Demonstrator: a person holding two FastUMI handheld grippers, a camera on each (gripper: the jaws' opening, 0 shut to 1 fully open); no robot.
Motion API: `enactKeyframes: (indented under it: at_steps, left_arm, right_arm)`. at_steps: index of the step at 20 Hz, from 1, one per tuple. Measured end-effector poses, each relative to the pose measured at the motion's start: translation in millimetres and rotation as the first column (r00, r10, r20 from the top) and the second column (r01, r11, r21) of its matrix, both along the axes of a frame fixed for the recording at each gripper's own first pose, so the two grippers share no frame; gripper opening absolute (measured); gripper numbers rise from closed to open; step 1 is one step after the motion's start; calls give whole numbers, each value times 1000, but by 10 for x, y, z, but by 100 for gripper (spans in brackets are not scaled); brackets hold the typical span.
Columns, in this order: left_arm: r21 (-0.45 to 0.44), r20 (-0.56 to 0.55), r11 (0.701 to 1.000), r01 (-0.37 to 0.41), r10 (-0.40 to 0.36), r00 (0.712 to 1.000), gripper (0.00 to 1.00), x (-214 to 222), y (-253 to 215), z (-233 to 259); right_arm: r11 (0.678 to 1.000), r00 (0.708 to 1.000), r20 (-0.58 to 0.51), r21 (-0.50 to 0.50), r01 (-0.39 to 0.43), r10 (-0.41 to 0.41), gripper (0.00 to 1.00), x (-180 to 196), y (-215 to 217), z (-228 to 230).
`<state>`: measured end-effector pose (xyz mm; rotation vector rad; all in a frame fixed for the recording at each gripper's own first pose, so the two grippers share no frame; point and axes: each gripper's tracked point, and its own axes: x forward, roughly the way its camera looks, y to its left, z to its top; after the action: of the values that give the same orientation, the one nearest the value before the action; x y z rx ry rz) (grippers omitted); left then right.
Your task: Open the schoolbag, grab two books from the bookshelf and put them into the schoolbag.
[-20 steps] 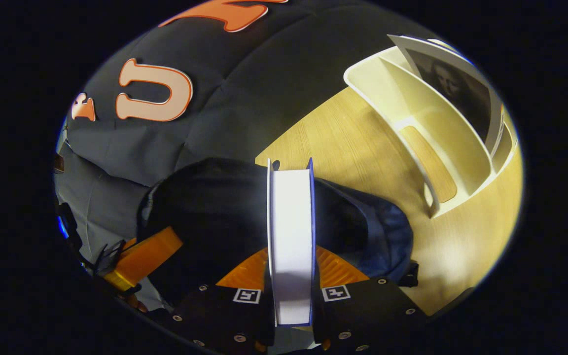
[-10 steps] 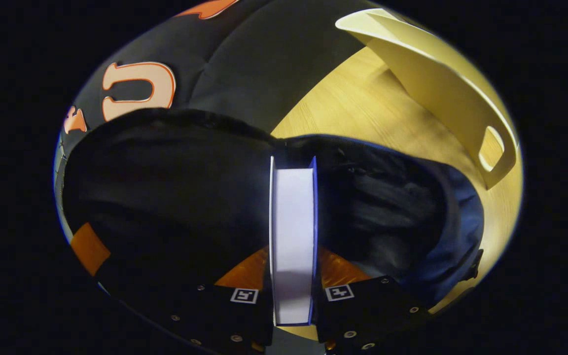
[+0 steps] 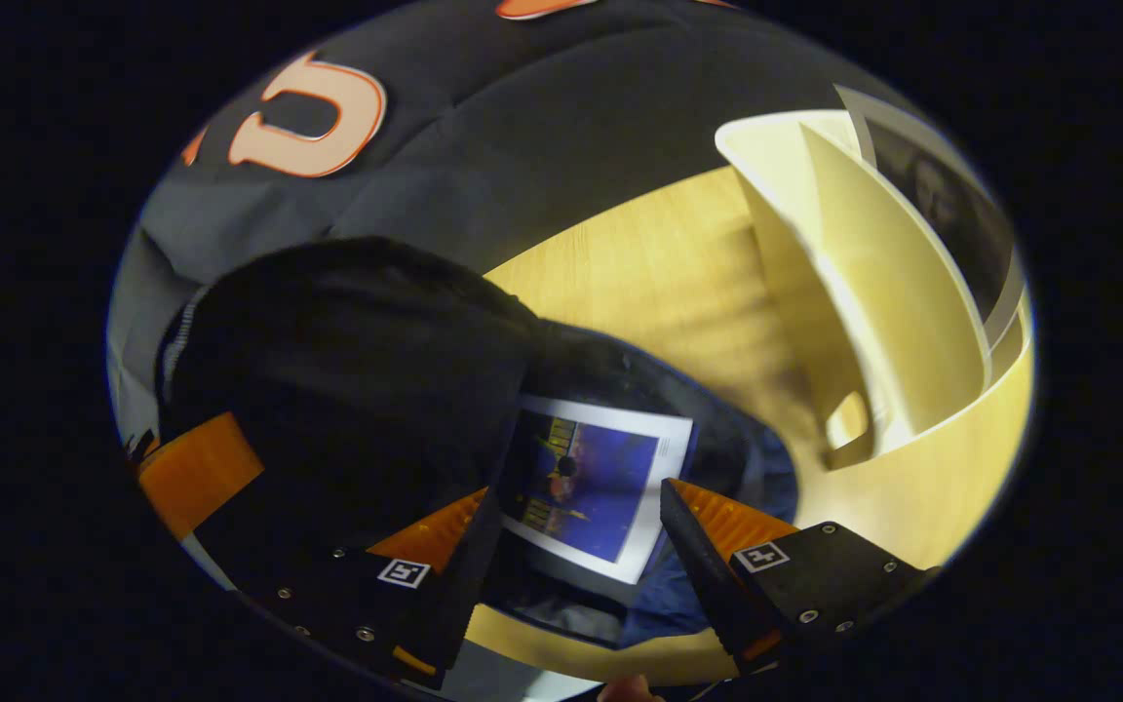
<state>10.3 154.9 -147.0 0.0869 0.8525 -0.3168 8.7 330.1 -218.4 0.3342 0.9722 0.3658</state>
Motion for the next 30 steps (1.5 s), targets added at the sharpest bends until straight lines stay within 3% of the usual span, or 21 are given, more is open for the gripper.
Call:
enactKeyframes:
  at_steps: [5, 9, 17, 22, 29, 30]
  left_arm:
    - [3, -2, 1000, 5, -5, 1000, 2, 12, -65, -49]
    - [-10, -7, 1000, -15, 15, 1000, 2, -8, -50, -90]
    - [-39, -21, 998, -49, 48, 999, 2, -51, -57, -179]
    - [-59, -38, 996, -68, 66, 997, 2, -56, -95, -252]
    - [-67, -54, 994, -90, 86, 995, 2, -69, -56, -318]
    - [-69, -58, 993, -93, 89, 994, 2, -74, -56, -334]
  right_arm:
    - [978, 992, 111, -204, -34, 58, 97, 204, -610, 452]
    - [954, 992, 73, -288, -81, 106, 97, 165, -1078, 819]
    - [896, 997, 63, -444, -15, 48, 97, 685, -2046, 1280]
    - [887, 998, -61, -461, -31, 3, 98, 995, -2369, 983]
    - [883, 967, -254, -451, -126, 8, 97, 1188, -2399, 505]
    - [878, 964, -264, -462, -126, 0, 82, 1204, -2395, 479]
